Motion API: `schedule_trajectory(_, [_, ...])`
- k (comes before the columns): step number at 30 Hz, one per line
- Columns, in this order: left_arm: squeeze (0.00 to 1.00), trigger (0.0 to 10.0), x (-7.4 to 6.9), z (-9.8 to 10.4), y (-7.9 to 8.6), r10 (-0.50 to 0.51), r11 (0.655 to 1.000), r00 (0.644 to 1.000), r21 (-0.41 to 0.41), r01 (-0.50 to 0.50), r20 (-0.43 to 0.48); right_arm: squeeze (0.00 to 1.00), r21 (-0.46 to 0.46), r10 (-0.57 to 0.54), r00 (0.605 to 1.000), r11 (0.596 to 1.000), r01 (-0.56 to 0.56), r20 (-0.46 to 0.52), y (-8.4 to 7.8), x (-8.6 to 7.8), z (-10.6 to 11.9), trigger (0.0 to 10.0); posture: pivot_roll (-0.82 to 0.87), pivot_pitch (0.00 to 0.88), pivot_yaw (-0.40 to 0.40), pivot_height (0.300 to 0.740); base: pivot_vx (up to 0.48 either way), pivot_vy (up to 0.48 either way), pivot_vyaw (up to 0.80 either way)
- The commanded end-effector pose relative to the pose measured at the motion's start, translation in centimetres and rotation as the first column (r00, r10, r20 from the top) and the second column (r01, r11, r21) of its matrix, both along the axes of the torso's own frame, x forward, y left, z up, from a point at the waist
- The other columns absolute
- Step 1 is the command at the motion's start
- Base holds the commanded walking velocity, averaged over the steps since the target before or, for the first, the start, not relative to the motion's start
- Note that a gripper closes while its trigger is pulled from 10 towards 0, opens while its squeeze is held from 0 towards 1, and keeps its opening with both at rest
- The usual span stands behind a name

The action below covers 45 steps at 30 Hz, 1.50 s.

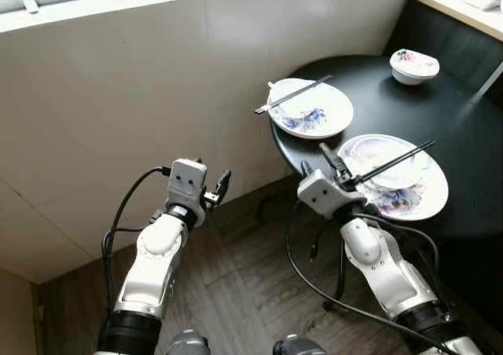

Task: Kitchen organization

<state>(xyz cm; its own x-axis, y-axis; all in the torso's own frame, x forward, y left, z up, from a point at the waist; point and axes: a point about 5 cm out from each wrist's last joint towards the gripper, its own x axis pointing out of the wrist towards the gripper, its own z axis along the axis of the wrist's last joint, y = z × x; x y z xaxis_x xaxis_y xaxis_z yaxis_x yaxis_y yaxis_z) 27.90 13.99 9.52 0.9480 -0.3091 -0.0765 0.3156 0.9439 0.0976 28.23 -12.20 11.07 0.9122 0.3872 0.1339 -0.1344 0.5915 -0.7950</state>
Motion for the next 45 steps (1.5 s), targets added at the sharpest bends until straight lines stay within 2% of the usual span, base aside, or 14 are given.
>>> schedule_trajectory(1, [0.00,10.0,0.0,-0.1,-0.1,-0.004,1.000,1.000,-0.005,0.004,-0.008,0.00,-0.052,0.049,0.999,0.998,-0.048,0.015,0.5,-0.3,0.1,10.0,0.08,0.000,-0.028,0.740,0.000,0.000,-0.78])
schedule_trajectory(5, [0.00,10.0,0.0,-0.1,-0.1,-0.006,1.000,1.000,-0.004,0.006,-0.011,0.00,-0.068,0.070,0.998,0.995,-0.070,-0.009,0.8,-0.5,-0.2,10.0,0.08,0.000,-0.028,0.740,0.000,0.000,-0.78])
schedule_trajectory(8, [0.00,10.0,-0.1,-0.2,-0.1,-0.007,1.000,1.000,-0.004,0.007,-0.014,0.00,-0.100,0.065,0.992,0.992,-0.076,-0.109,0.5,-0.3,-1.2,10.0,0.08,0.000,-0.026,0.740,0.000,0.000,-0.73])
schedule_trajectory(11, [0.00,10.0,-0.1,-0.2,0.0,-0.007,1.000,1.000,-0.004,0.007,-0.014,0.00,-0.085,0.076,0.992,0.993,-0.085,-0.105,0.5,-0.3,-0.9,10.0,0.08,0.000,-0.026,0.740,0.000,0.000,-0.75])
schedule_trajectory(14, [0.00,10.0,-0.1,-0.2,0.0,-0.007,1.000,1.000,-0.003,0.007,-0.016,0.00,0.029,0.071,0.987,0.997,-0.068,-0.142,0.2,-0.1,-0.7,10.0,0.08,0.000,-0.024,0.740,0.000,0.000,-0.53])
schedule_trajectory(21, [0.00,10.0,-0.1,-0.2,0.1,-0.005,1.000,1.000,-0.003,0.005,-0.017,0.00,0.109,0.101,0.979,0.991,-0.082,-0.179,0.3,-0.2,-0.6,10.0,0.08,0.000,-0.024,0.740,0.000,0.000,0.00])
schedule_trajectory(23, [0.00,10.0,0.0,-0.2,0.1,-0.005,1.000,1.000,-0.002,0.005,-0.018,0.00,0.122,0.148,0.959,0.985,-0.121,-0.242,0.4,-0.6,-0.9,10.0,0.08,0.000,-0.024,0.740,0.000,0.000,0.00])
schedule_trajectory(26, [0.00,10.0,0.0,-0.3,0.1,-0.005,1.000,1.000,-0.002,0.005,-0.019,0.00,0.091,0.140,0.951,0.989,-0.119,-0.275,0.2,-0.7,-1.2,10.0,0.08,0.000,-0.024,0.740,0.000,0.000,0.00])
schedule_trajectory(27, [0.00,10.0,0.0,-0.3,0.1,-0.005,1.000,1.000,-0.003,0.005,-0.020,0.00,-0.073,0.086,0.952,0.991,-0.112,-0.293,-0.5,-0.7,-1.8,10.0,0.08,0.000,-0.026,0.740,0.000,0.000,0.00])
schedule_trajectory(28, [0.00,10.0,0.0,-0.3,0.1,-0.005,1.000,1.000,-0.003,0.005,-0.020,0.00,-0.073,0.086,0.952,0.991,-0.112,-0.293,-0.5,-0.7,-1.8,10.0,0.08,0.000,-0.026,0.740,0.000,0.000,0.00])
schedule_trajectory(29, [0.00,10.0,0.0,-0.3,0.1,-0.005,1.000,1.000,-0.004,0.005,-0.022,0.00,-0.142,0.049,0.946,0.985,-0.099,-0.320,-1.1,-0.8,-2.1,10.0,0.08,0.000,-0.026,0.740,0.000,0.000,0.00])
schedule_trajectory(35, [0.00,10.0,0.0,-0.4,0.0,-0.008,1.000,1.000,-0.006,0.008,-0.027,0.00,-0.239,-0.126,0.916,0.970,0.034,-0.381,-3.1,-0.7,-2.4,10.0,0.08,0.000,-0.026,0.740,0.000,0.000,0.00])
schedule_trajectory(41, [0.00,10.0,0.0,-0.5,-0.1,-0.010,1.000,1.000,-0.008,0.010,-0.029,0.00,-0.283,-0.232,0.903,0.950,0.130,-0.363,-3.6,-0.4,-2.5,10.0,0.08,0.000,-0.026,0.740,0.000,0.000,0.00])
schedule_trajectory(45, [0.00,10.0,-0.1,-0.6,-0.1,-0.008,1.000,0.999,-0.012,0.008,-0.032,0.00,-0.368,-0.314,0.895,0.910,0.190,-0.316,-4.2,-0.3,-2.4,10.0,0.08,0.000,-0.028,0.740,0.000,0.000,0.00])
